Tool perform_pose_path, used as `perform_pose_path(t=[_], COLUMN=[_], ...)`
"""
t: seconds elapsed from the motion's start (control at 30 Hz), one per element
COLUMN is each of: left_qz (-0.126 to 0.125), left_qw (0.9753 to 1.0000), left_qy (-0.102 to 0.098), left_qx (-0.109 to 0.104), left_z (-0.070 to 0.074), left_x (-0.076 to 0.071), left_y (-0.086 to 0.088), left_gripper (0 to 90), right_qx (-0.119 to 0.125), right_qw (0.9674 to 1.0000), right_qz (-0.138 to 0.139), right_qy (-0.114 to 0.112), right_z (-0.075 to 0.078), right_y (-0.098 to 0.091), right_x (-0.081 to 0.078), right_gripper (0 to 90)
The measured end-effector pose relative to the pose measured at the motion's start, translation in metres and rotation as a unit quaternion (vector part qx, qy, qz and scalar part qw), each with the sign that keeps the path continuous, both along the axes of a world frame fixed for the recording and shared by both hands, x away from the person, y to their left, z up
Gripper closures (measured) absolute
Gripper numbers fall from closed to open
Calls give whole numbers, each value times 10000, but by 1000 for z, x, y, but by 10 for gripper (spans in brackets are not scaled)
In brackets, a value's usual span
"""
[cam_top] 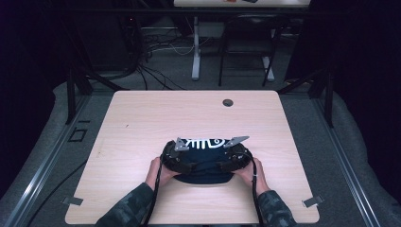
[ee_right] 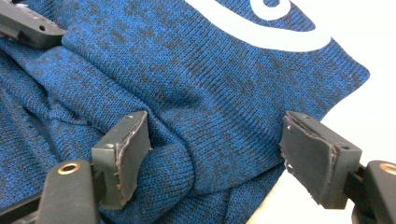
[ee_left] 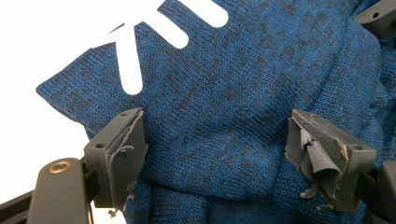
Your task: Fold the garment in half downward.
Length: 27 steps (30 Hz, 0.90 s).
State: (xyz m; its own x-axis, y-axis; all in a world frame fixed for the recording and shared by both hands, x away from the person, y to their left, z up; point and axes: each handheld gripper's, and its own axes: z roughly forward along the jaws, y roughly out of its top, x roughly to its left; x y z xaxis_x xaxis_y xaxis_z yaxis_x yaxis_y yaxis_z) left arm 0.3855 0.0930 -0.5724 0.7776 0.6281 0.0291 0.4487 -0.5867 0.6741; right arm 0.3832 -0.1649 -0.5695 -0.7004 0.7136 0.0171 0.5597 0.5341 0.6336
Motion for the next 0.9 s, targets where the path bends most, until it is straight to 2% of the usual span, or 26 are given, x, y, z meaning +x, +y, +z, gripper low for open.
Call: perform_pose_path(t=[0.03,0.2,0.33,0.4,0.5,0.73,0.77,0.8,0.9], left_qz=[4,50,54,43,53,135,152,178,183], left_qw=[10000,10000,10000,10000,9997,9987,9985,9979,9977], left_qy=[3,7,27,-26,23,-96,-150,-257,-348], left_qx=[-5,-12,-14,-54,-250,-477,-512,-564,-549], left_z=[0,0,1,0,2,22,26,33,40], left_x=[2,11,14,13,15,11,9,4,-1], left_y=[0,-2,-2,-2,1,7,9,14,20], left_gripper=[206,206,205,197,173,88,70,62,54], right_qx=[-54,-8,26,154,221,344,373,387,356], right_qw=[10000,9999,9997,9993,9989,9986,9985,9982,9981], right_qz=[13,-100,-227,-324,-387,-355,-338,-343,-304], right_qy=[2,-31,69,139,112,-162,-235,-292,-391], right_z=[1,0,-2,-4,-3,21,29,33,39], right_y=[0,0,-1,-4,-5,-10,-12,-13,-15], right_x=[1,6,11,13,12,1,-4,-7,-13], right_gripper=[238,232,189,163,149,119,101,95,74])
